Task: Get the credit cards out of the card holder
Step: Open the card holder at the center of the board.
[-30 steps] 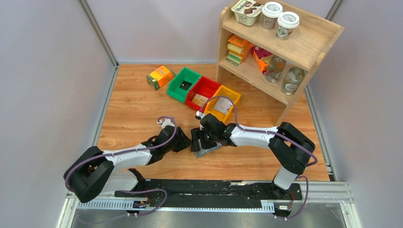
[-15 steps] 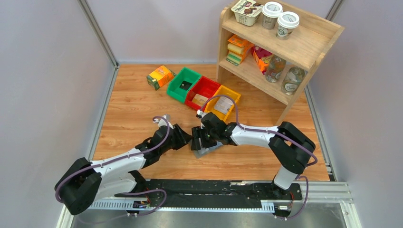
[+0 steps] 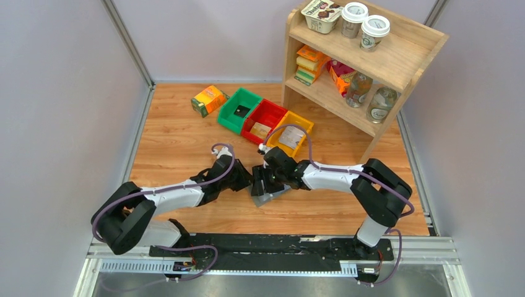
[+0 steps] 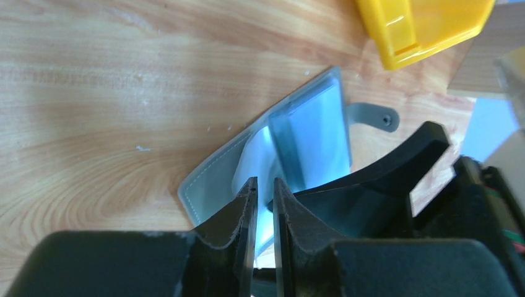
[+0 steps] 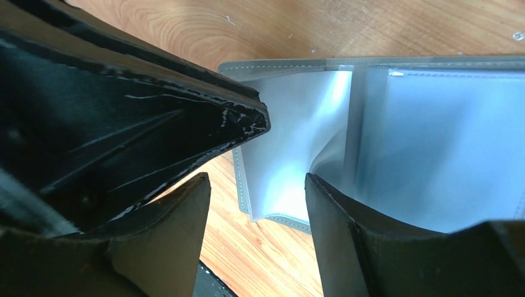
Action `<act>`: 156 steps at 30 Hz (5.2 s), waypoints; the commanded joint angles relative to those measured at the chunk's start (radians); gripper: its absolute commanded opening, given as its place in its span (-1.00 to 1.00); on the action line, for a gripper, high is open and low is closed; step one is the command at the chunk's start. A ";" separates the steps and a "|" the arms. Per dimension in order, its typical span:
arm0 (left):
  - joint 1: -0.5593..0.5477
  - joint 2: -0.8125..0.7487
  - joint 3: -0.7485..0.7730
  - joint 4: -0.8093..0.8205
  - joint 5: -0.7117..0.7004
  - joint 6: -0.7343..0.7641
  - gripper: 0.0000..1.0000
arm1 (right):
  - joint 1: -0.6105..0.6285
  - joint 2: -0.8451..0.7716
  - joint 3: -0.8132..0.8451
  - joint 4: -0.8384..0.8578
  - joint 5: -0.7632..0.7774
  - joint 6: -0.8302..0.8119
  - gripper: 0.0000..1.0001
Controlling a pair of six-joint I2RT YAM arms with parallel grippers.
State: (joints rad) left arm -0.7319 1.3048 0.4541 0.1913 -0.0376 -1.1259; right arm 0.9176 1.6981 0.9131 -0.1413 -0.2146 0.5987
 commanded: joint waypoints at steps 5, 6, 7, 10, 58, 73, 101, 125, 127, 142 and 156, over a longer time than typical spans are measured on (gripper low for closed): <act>-0.008 0.063 -0.006 -0.039 0.041 -0.012 -0.56 | 0.003 -0.149 -0.016 -0.030 0.138 -0.016 0.28; -0.006 0.070 -0.002 -0.046 0.041 -0.005 -0.56 | 0.003 -0.162 -0.017 -0.058 0.182 -0.016 0.29; -0.008 0.079 0.004 -0.062 0.041 -0.005 -0.56 | 0.003 -0.179 -0.016 -0.084 0.214 -0.014 0.31; -0.008 0.088 0.009 -0.087 0.041 -0.006 -0.57 | 0.001 -0.212 -0.016 -0.153 0.368 -0.011 0.35; -0.008 0.085 0.012 -0.107 0.028 -0.012 -0.58 | 0.000 -0.114 0.013 -0.221 0.396 0.001 0.40; -0.008 0.096 0.014 -0.095 0.030 -0.011 -0.58 | 0.007 -0.173 -0.005 -0.155 0.287 -0.025 0.31; -0.008 0.044 -0.009 -0.089 0.030 -0.020 -0.58 | 0.020 -0.242 -0.019 -0.162 0.390 -0.019 0.64; -0.008 0.063 -0.005 -0.085 0.031 -0.023 -0.58 | 0.030 -0.083 0.063 -0.188 0.379 -0.079 0.58; -0.008 0.063 -0.005 -0.085 0.031 -0.021 -0.58 | 0.033 -0.090 0.059 -0.181 0.368 -0.085 0.57; -0.008 0.056 -0.009 -0.079 0.031 -0.020 -0.58 | 0.047 -0.156 0.053 -0.130 0.232 -0.109 0.44; -0.008 -0.094 -0.022 -0.186 -0.036 -0.009 -0.53 | 0.055 -0.160 0.043 -0.089 0.136 -0.106 0.53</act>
State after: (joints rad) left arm -0.7334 1.2972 0.4370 0.0734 -0.0242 -1.1458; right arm 0.9627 1.5467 0.9360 -0.2871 -0.0360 0.4969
